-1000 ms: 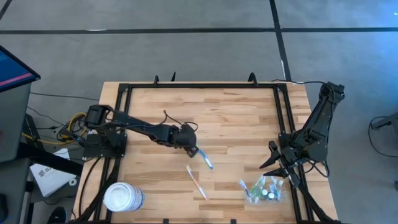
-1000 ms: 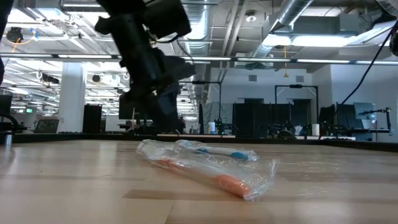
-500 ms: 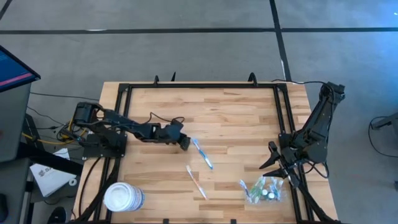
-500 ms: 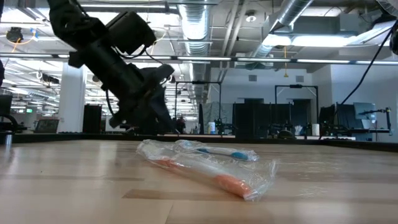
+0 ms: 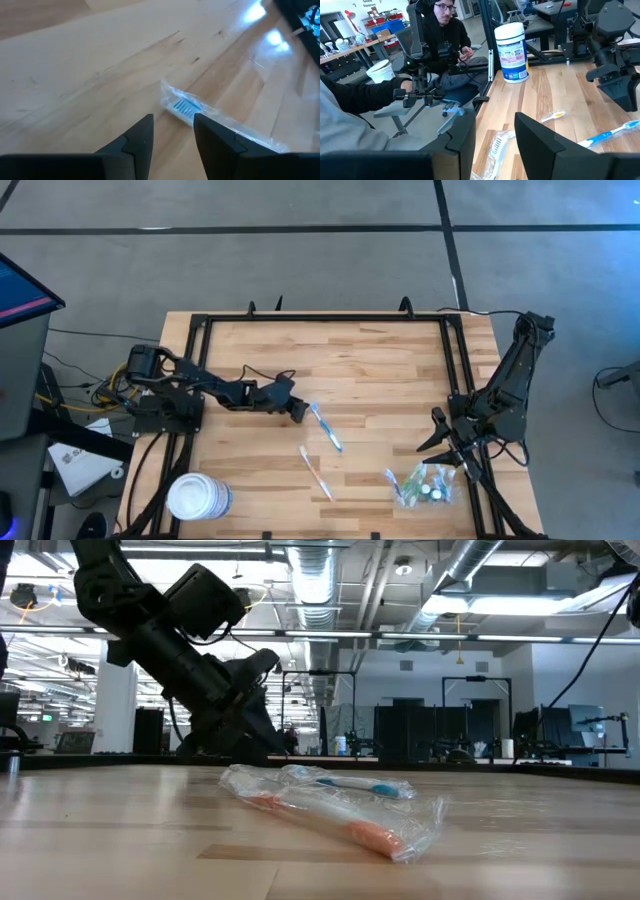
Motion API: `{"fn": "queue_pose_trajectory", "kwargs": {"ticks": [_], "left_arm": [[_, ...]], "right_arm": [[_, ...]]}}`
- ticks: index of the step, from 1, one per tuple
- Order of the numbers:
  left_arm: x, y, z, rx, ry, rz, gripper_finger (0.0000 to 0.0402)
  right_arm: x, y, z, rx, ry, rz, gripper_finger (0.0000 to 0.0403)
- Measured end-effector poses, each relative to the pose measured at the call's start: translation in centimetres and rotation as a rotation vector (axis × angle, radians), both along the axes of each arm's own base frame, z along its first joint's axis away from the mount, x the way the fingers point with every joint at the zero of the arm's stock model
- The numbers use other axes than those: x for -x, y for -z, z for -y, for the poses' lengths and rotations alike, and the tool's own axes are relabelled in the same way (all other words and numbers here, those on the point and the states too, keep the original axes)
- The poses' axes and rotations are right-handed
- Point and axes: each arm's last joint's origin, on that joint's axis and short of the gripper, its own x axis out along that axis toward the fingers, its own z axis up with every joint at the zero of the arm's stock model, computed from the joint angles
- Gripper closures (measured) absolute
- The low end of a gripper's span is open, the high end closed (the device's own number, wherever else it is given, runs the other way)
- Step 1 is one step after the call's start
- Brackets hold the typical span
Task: Pick & Place toothbrushing station
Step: Put the blue toothbrush into the transparent organizer
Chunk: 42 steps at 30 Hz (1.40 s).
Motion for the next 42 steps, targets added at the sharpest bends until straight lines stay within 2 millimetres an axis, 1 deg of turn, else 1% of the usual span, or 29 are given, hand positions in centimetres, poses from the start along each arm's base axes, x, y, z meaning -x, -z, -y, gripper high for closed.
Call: {"fn": "queue_pose_trajectory", "kwargs": {"ticks": [5, 11, 21, 35, 38, 42], "left_arm": [[-0.2, 0.5, -0.3, 0.010, -0.006, 0.006, 0.0266], [-1.0, 1.6, -0.9, 0.041, 0.015, 0.059, 0.0266], [-1.3, 1.7, -1.5, 0.036, -0.004, 0.096, 0.0266], [-1.3, 1.7, -1.3, 0.060, 0.028, 0.098, 0.0266], [-1.3, 1.7, -1.3, 0.062, 0.031, 0.097, 0.0275], [-1.3, 1.7, -1.2, 0.071, 0.048, 0.096, 0.0296]], "right_arm": [[0.0, 0.0, 0.0, 0.000, 0.000, 0.000, 0.0276], [0.0, 0.0, 0.0, 0.000, 0.000, 0.000, 0.0276], [0.0, 0.0, 0.0, 0.000, 0.001, 0.000, 0.0276], [0.0, 0.0, 0.0, 0.000, 0.003, 0.001, 0.0276], [0.0, 0.0, 0.0, 0.000, 0.003, 0.001, 0.0276], [0.0, 0.0, 0.0, 0.000, 0.003, 0.001, 0.0276]]}}
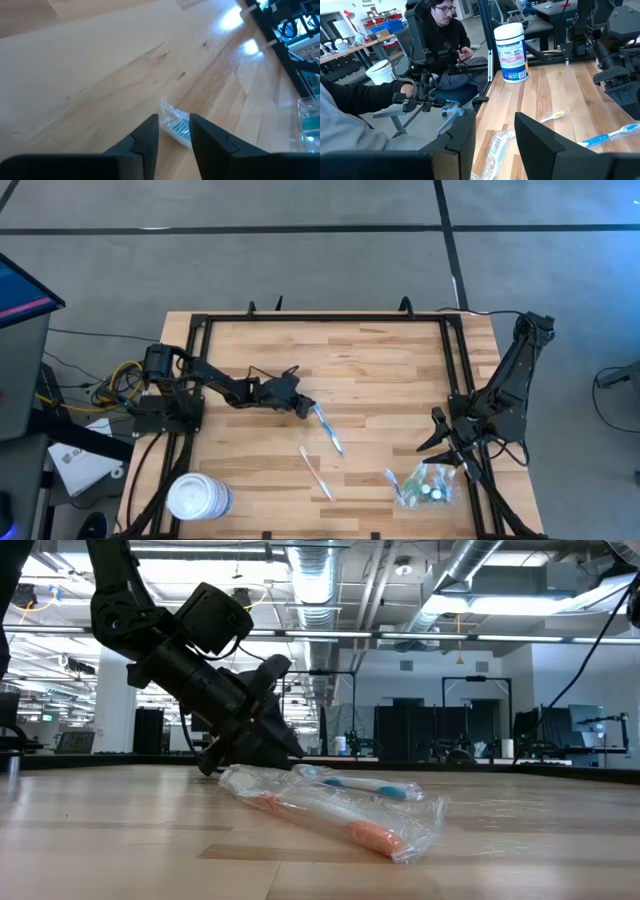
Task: Pick & Place toothbrushing station
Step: Put the blue toothbrush into the transparent organizer
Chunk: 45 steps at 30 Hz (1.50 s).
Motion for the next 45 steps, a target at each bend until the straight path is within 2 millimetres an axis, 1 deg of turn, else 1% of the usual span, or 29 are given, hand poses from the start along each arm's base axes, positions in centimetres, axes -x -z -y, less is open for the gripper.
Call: {"fn": "queue_pose_trajectory", "kwargs": {"ticks": [4, 9, 14, 18, 21, 26, 30, 40, 45], "left_arm": [[0.0, 0.0, 0.0, 0.000, 0.007, -0.014, 0.0313], [-0.3, 0.2, 0.3, -0.013, 0.042, -0.096, 0.0328], [-0.7, -0.1, 0.5, -0.029, 0.080, -0.096, 0.0345], [-0.8, -0.1, 0.5, -0.050, 0.127, -0.098, 0.0392], [-0.8, -0.1, 0.5, -0.062, 0.135, -0.099, 0.0400], [-0.9, -0.3, 0.6, -0.077, 0.135, -0.086, 0.0401], [-0.9, -1.3, 1.1, -0.110, 0.160, -0.050, 0.0401], [-0.5, -6.5, 3.1, -0.229, 0.237, 0.138, 0.0401], [-0.1, -8.1, 3.9, -0.269, 0.254, 0.192, 0.0401]], "right_arm": [[0.0, 0.0, 0.0, 0.000, 0.000, 0.000, 0.0276], [0.0, 0.0, 0.0, -0.001, 0.000, 0.000, 0.0276], [0.0, 0.0, 0.0, 0.000, 0.000, 0.001, 0.0276], [0.0, 0.0, 0.0, -0.001, 0.000, 0.000, 0.0276], [0.0, 0.0, 0.0, -0.001, 0.000, 0.000, 0.0276], [0.0, 0.0, 0.0, 0.000, 0.000, 0.001, 0.0276], [0.0, 0.0, 0.0, 0.000, 0.000, 0.000, 0.0276], [0.0, 0.0, 0.0, 0.000, 0.000, 0.000, 0.0276], [0.0, 0.0, 0.0, 0.001, 0.000, 0.000, 0.0276]]}}
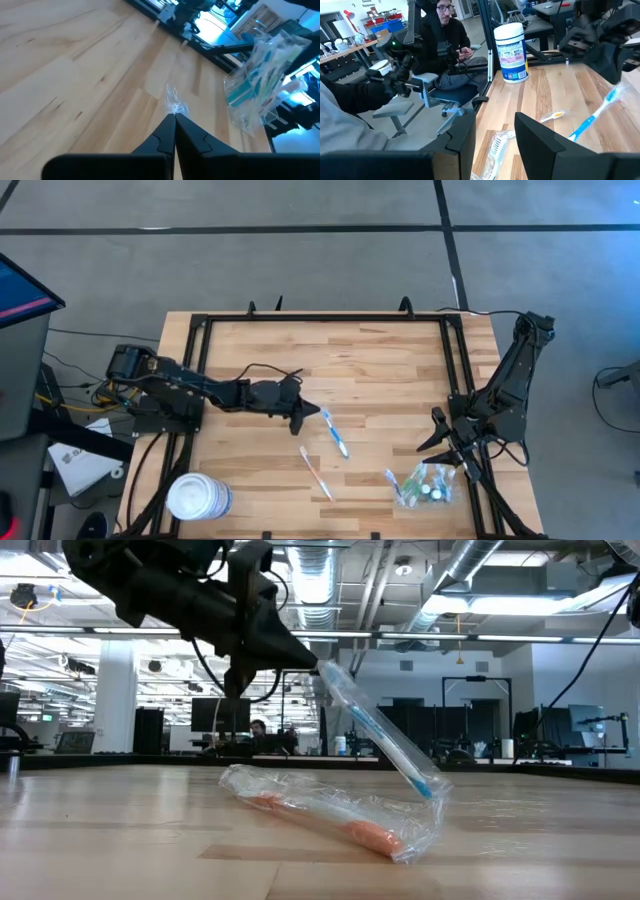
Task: Pick & Place toothbrushing station
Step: Put the blue toothbrush into the transparent organizer
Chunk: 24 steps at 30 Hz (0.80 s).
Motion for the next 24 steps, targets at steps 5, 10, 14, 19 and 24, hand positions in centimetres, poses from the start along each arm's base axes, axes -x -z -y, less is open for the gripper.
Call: {"fn": "queue_pose_trajectory", "kwargs": {"ticks": [5, 10, 14, 19, 24], "left_arm": [[0.1, -0.2, 0.4, -0.013, 0.015, 0.010, 0.0401], [-0.3, -0.9, 0.6, -0.034, 0.021, 0.034, 0.0401], [-1.2, -2.5, 1.0, -0.068, 0.054, 0.087, 0.0401], [-1.7, -3.6, 1.4, -0.096, 0.077, 0.123, 0.0401], [-1.8, -3.7, 1.4, -0.097, 0.075, 0.126, 0.0401]], "right_arm": [[-0.6, 0.2, 0.1, 0.014, 0.037, -0.009, 0.0276], [-2.1, 0.9, 0.4, 0.058, 0.073, -0.041, 0.0276], [-3.0, 0.8, 1.0, 0.040, 0.110, -0.036, 0.0276], [-4.1, 0.9, 1.7, 0.025, 0.135, -0.043, 0.0276], [-5.7, 1.6, 2.3, 0.038, 0.160, -0.080, 0.0276]]}}
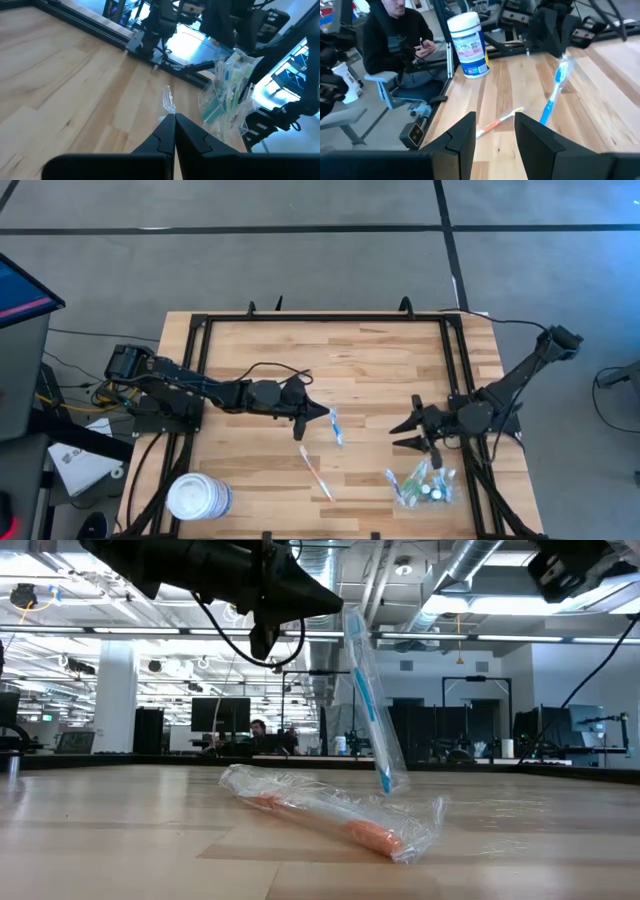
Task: Pick & Place toothbrushing station
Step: Put the blue toothbrush into the transparent organizer
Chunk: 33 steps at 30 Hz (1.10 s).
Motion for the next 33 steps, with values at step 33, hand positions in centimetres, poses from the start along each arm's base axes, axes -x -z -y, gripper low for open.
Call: {"fn": "queue_pose_trajectory", "kwargs": {"ticks": [33], "left_arm": [[0.0, -0.3, 0.6, -0.015, 0.002, 0.030, 0.0401]], "right_arm": [[-11.5, 2.1, 3.2, 0.091, 0.053, -0.214, 0.0276]]}}
